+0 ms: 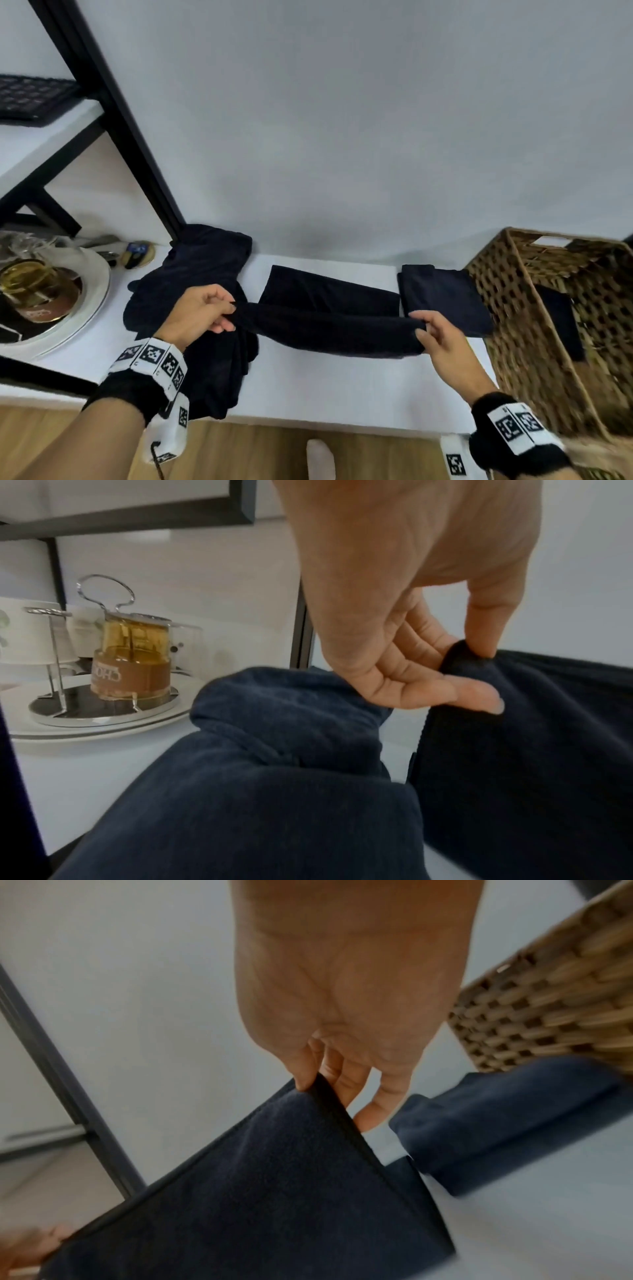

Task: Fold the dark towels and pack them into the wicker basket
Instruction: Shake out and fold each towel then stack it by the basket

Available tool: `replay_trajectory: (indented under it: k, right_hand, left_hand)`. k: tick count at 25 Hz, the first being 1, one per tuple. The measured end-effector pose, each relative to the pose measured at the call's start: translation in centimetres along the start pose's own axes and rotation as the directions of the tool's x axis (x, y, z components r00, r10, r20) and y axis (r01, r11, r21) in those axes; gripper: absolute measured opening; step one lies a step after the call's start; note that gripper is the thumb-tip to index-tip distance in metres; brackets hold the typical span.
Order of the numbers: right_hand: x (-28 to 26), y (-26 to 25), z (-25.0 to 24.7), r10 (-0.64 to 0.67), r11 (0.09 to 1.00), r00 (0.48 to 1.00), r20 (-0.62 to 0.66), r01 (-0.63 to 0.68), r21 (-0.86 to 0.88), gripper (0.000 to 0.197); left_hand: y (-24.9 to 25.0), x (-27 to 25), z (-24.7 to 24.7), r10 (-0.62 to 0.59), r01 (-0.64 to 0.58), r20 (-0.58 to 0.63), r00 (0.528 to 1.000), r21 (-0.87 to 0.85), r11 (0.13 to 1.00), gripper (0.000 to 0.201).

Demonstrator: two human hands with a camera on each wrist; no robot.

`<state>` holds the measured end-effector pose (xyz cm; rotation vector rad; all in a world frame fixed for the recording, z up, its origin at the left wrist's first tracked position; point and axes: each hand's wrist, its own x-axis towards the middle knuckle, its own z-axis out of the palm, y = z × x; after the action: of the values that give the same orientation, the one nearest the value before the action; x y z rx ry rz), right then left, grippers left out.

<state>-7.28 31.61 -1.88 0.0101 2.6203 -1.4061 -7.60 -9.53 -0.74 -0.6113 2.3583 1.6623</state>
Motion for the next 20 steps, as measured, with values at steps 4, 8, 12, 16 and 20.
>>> replay_trajectory:
  k: [4,8,12,16,20]
  right_hand:
    - [3.8,3.3,2.2,0.090,0.981,0.994,-0.066,-0.100,-0.169,0.022]
    - [8.9,3.6,3.6,0.171,0.867,0.981,-0.093,-0.195,-0.459,0.035]
    - [12.5,3.8,6.1,0.098,0.779,0.994,-0.039,-0.101,-0.618,0.044]
    - [15.4,4.5,9.6,-0.005,0.744,0.966,0.258,0.176,-0.645,0.034]
    - [14.6,5.9,9.9,0.132,0.683,0.977,0.169,0.034,-0.730,0.021]
  left_hand:
    - [-1.3,5.2,3.9,-0.036,0.037,-0.102,0.994,0.008,0.999,0.004]
    - [-0.2,11.6,8.1,0.022,-0.025,-0.177,0.984,-0.015,1.000,0.003]
    - [-0.7,13.7,12.1,0.139,-0.131,-0.050,0.989,0.132,0.983,0.013]
    - [-3.5,10.0,14.6,0.048,-0.467,0.555,0.831,0.647,0.603,0.039]
    - [-4.2,10.9,14.5,0.223,-0.493,0.457,0.861,0.859,0.140,0.046]
